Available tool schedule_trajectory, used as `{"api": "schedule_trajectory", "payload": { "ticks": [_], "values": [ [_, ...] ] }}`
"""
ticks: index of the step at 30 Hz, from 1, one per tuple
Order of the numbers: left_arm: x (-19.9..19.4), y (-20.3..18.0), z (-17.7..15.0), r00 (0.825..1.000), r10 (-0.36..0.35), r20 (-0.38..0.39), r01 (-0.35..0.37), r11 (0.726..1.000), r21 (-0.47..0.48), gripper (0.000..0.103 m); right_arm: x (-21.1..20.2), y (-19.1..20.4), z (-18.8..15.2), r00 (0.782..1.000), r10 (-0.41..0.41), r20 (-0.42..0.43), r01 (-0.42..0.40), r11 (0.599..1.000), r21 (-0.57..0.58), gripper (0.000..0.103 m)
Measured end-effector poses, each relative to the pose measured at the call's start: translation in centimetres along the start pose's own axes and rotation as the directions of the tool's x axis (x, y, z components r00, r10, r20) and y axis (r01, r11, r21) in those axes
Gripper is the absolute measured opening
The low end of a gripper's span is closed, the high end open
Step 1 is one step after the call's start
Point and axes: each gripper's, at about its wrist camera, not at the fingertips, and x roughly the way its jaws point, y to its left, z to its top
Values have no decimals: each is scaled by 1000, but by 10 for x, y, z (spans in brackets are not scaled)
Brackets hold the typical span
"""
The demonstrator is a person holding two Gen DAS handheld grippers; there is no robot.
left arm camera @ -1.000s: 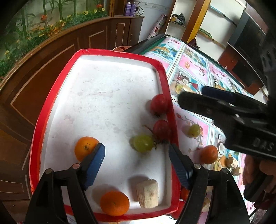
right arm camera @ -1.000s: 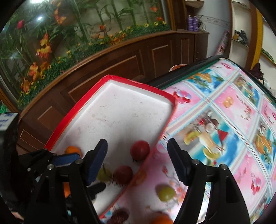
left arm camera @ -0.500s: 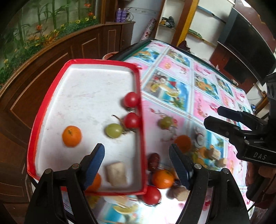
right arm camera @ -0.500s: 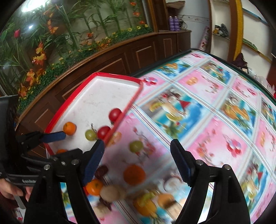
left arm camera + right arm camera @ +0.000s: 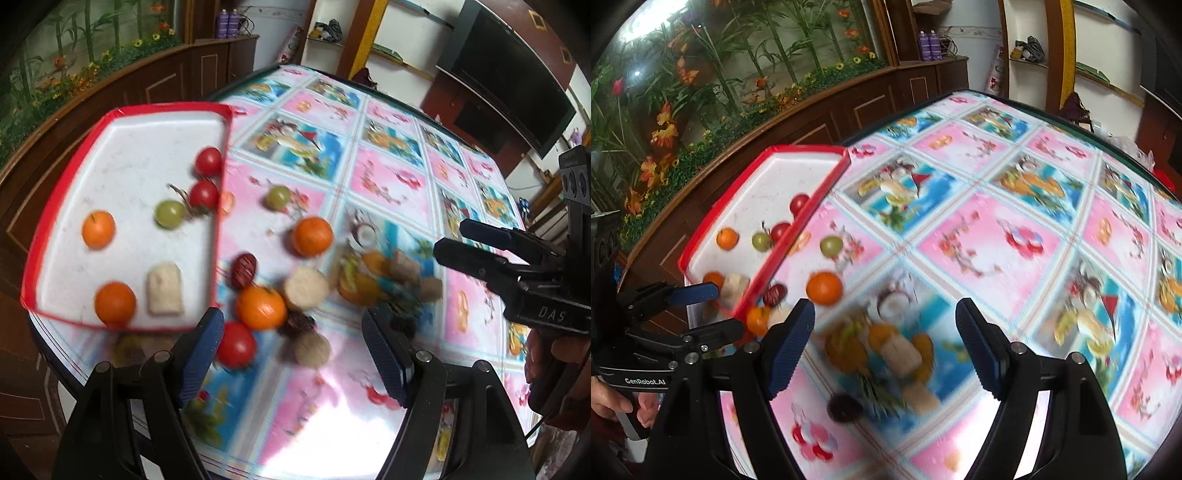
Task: Organize fruits
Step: 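Lift both open tools out of the tray back over the table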
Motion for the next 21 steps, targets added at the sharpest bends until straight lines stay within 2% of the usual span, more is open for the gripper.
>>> {"api": "schedule_trajectory", "payload": {
  "ticks": [10,21],
  "values": [
    [7,-16,-21,999,-1,-45,2,1000,23,77,-5,3,-44,998,9,-55,-10,1000,-16,79],
    [17,-18,-28,998,25,-59,-22,998,62,76,2,8,-62,995,36,-90,-36,999,3,79]
  ]
}}
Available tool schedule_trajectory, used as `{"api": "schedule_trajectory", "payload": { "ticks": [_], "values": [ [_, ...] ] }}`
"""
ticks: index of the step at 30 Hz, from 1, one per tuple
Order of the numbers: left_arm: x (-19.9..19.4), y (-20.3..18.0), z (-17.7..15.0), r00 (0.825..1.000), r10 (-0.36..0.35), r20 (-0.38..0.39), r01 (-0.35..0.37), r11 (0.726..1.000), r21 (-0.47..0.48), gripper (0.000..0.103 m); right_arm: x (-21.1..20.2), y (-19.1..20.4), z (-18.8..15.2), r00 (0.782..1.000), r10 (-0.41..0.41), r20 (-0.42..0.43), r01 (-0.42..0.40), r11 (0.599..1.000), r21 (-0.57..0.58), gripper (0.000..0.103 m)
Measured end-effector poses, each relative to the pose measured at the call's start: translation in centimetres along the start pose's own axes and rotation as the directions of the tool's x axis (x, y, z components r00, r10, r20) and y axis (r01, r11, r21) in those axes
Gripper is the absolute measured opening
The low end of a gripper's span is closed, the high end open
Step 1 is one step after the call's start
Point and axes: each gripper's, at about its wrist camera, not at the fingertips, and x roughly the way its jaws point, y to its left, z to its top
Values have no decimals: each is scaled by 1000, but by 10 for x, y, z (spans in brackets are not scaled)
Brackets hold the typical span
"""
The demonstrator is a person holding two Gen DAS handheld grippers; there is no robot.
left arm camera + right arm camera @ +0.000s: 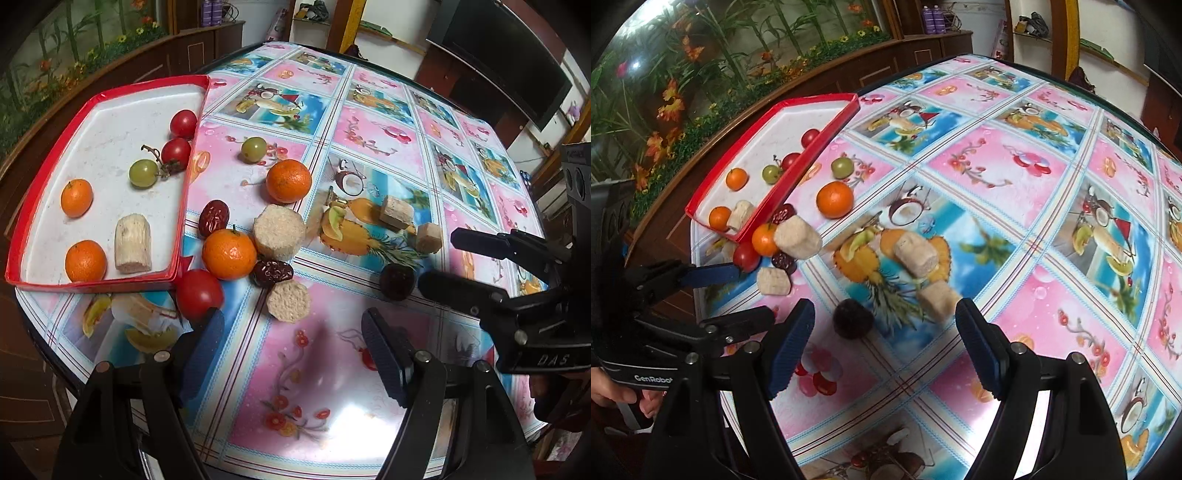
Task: Organize fruits
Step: 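Lift both open tools out of the tray back over the table, then grasp a round beige rice cake with left tool while right tool grasps a dark purple fruit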
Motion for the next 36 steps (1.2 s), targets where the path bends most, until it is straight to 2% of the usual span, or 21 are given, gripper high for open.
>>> {"api": "schedule_trajectory", "payload": {
  "ticks": [4,5,7,11,17,20,22,24,32,34,36],
  "values": [
    [2,-2,1,1000,5,2,-5,1000,24,75,6,5,-1,1000,13,-19,-13,1000,-23,79],
    [3,-3,1,1000,6,1,-6,1000,29,74,8,6,-2,1000,14,-23,-14,1000,-25,79],
    [6,-4,2,1000,2,-11,-2,999,38,64,11,7,-2,999,14,-32,-14,1000,-27,79],
    [10,-5,1,1000,-1,-24,2,999,48,61,15,9,-2,999,6,-35,-7,999,-41,79],
    [14,-1,2,999,-7,-40,8,999,39,54,19,17,1,999,-16,-41,13,996,-87,72],
    [17,0,3,999,-14,-48,16,999,34,42,21,21,1,999,-35,-37,31,994,-109,72],
    [18,0,3,998,-24,-55,26,999,33,30,22,21,2,998,-47,-33,43,992,-115,72],
    [19,1,2,998,-31,-58,33,999,30,25,23,20,3,998,-55,-30,51,992,-119,70],
    [19,3,3,997,-52,-56,53,998,18,25,21,19,2,998,-50,-27,47,994,-99,64],
    [19,3,3,997,-52,-56,53,998,18,25,20,21,1,999,-37,-31,33,995,-97,56],
    [19,3,3,997,-53,-57,55,998,19,25,21,23,0,999,-28,-35,24,995,-96,55]
  ]
}}
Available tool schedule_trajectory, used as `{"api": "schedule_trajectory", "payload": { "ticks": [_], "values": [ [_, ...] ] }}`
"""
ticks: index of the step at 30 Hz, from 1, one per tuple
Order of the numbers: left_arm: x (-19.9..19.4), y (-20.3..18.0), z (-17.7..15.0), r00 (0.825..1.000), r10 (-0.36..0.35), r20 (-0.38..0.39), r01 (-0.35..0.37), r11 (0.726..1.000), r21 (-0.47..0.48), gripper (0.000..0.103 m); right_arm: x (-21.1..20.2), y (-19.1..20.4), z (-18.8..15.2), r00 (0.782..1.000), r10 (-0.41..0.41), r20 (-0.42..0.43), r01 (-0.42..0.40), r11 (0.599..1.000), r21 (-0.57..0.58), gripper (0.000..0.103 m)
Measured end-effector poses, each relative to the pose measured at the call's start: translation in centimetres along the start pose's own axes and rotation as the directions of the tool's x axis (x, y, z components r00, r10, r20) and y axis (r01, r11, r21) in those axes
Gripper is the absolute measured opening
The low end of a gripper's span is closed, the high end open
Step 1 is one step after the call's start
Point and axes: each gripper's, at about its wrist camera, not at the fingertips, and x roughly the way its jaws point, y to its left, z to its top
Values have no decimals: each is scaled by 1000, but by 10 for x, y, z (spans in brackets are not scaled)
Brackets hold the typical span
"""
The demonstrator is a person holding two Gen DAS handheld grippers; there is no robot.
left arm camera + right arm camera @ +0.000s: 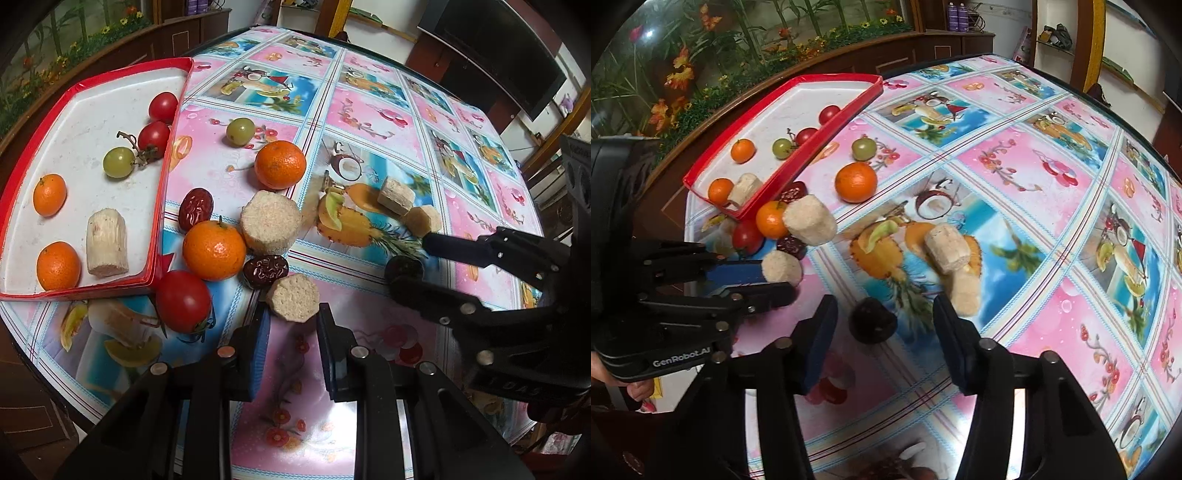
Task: Organize fruits
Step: 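Grasp a round beige rice cake with left tool while right tool grasps a dark purple fruit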
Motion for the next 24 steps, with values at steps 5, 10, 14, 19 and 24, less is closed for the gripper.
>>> {"api": "schedule_trajectory", "payload": {
  "ticks": [5,10,14,19,24],
  "values": [
    [-1,-1,-1,1000,-8,5,8,1000,-1,24,10,4,-4,1000,-3,-28,3,1000,-11,46],
    [-4,-4,1,1000,-20,17,20,1000,5,24,11,7,-5,999,8,-34,-9,1000,-27,32],
    [-4,-5,1,1000,-23,21,23,1000,8,24,9,9,-5,999,16,-31,-17,999,-32,32],
    [-8,-4,1,999,-24,31,24,1000,4,24,5,12,-4,1000,17,-20,-17,999,-36,31],
    [-16,-4,4,998,-25,55,25,1000,-1,24,-1,12,-1,1000,18,-4,-18,999,-35,31]
  ]
}}
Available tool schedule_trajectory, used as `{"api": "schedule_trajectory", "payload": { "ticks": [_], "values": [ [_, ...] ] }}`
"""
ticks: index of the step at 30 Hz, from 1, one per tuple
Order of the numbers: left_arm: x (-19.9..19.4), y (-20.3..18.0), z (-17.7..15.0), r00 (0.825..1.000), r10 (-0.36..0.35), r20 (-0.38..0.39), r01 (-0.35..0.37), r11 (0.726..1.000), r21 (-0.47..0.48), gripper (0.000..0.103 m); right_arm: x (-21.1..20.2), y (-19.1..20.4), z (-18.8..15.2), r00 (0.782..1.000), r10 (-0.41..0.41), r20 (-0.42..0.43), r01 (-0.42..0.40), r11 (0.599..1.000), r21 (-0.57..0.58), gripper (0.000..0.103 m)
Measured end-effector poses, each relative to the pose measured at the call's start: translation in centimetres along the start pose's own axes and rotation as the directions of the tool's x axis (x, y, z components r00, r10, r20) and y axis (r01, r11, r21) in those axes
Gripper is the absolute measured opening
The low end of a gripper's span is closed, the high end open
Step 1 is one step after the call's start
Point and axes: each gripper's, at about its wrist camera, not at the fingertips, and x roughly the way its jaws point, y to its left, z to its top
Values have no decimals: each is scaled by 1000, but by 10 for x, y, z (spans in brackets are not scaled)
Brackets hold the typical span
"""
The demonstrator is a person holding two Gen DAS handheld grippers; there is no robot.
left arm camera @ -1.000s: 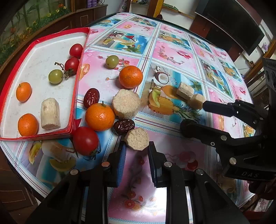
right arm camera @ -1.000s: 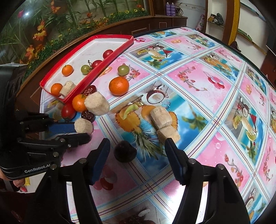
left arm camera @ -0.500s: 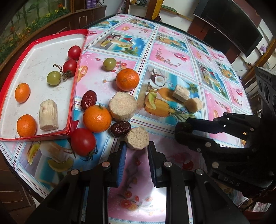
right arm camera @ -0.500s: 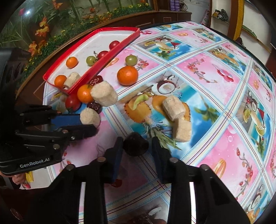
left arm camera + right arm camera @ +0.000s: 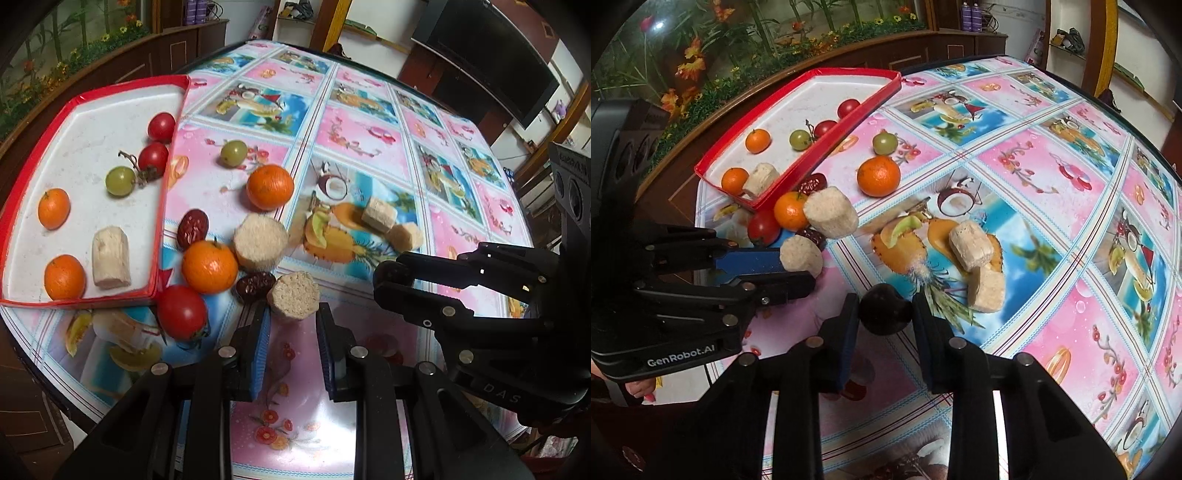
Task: Organize fruits
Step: 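Grasp a round beige rice cake with left tool while right tool grasps a dark purple fruit, then carry rice cake over the tray with left tool while right tool carries the dark fruit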
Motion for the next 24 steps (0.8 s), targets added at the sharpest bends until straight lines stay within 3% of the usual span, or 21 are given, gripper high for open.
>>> {"api": "schedule_trajectory", "payload": {
  "ticks": [24],
  "values": [
    [-38,42,24,990,72,118,-64,995,-75,24,-20,14,39,996,22,87,-18,999,-47,31]
  ]
}}
